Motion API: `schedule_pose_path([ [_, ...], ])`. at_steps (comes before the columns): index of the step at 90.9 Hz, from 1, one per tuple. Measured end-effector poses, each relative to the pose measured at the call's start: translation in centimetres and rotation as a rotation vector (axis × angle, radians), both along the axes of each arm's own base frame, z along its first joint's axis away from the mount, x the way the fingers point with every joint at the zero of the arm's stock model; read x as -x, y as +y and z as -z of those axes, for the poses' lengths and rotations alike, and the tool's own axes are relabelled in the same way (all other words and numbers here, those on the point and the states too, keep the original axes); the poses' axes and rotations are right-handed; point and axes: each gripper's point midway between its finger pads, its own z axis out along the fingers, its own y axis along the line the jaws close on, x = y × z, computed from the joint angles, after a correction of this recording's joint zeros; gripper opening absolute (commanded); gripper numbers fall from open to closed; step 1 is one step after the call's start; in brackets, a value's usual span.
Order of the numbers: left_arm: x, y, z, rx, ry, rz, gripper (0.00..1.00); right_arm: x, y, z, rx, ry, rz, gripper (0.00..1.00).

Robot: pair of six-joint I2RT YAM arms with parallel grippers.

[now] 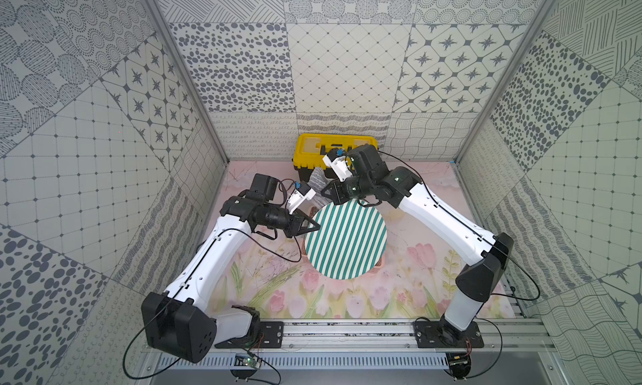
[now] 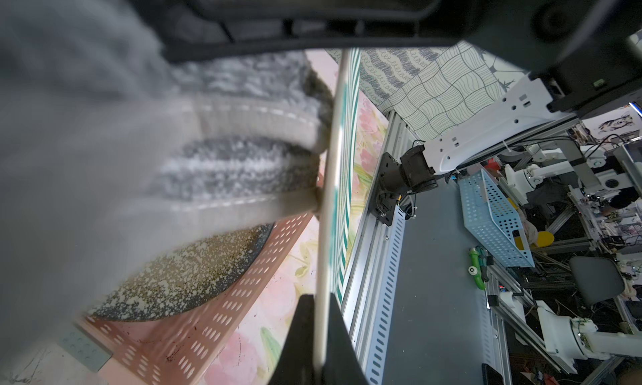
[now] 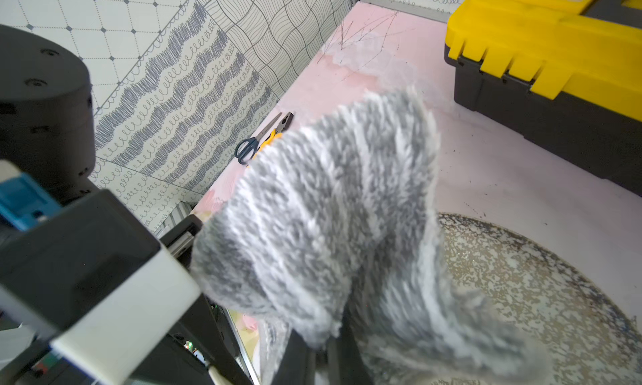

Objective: Wipe the wet plate dry
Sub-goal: Wipe the plate with towel.

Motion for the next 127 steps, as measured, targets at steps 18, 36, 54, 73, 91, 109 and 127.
schedule_pose_path([
  [18, -0.3, 0.2, 0.2, -0.021, -0.001, -0.015, 0.00, -0.1, -2.1, 0.0, 0.005, -0.004, 0.037, 0.00],
  [36, -0.6, 0.1, 0.0, -0.020, -0.001, -0.020, 0.00, -1.0, -5.3, 0.3, 0.015, -0.013, 0.113, 0.00],
  [54, -0.9, 0.1, -0.3, -0.017, 0.011, -0.027, 0.00, -1.8, -8.7, 1.6, 0.033, -0.010, 0.196, 0.00],
  [73, -1.3, 0.2, -0.5, -0.010, 0.025, -0.044, 0.00, -1.8, -11.8, 3.5, 0.049, 0.004, 0.262, 0.00],
  [91, -2.0, 0.8, -0.9, 0.018, 0.041, -0.071, 0.00, -1.2, -14.0, 5.1, 0.056, 0.023, 0.306, 0.00],
  [109, -2.7, 1.3, -1.5, 0.058, 0.048, -0.098, 0.00, -0.4, -15.4, 6.1, 0.052, 0.032, 0.334, 0.00],
  [127, -3.7, 1.9, -2.1, 0.090, 0.044, -0.131, 0.00, 0.3, -16.2, 7.5, 0.060, 0.049, 0.344, 0.00],
])
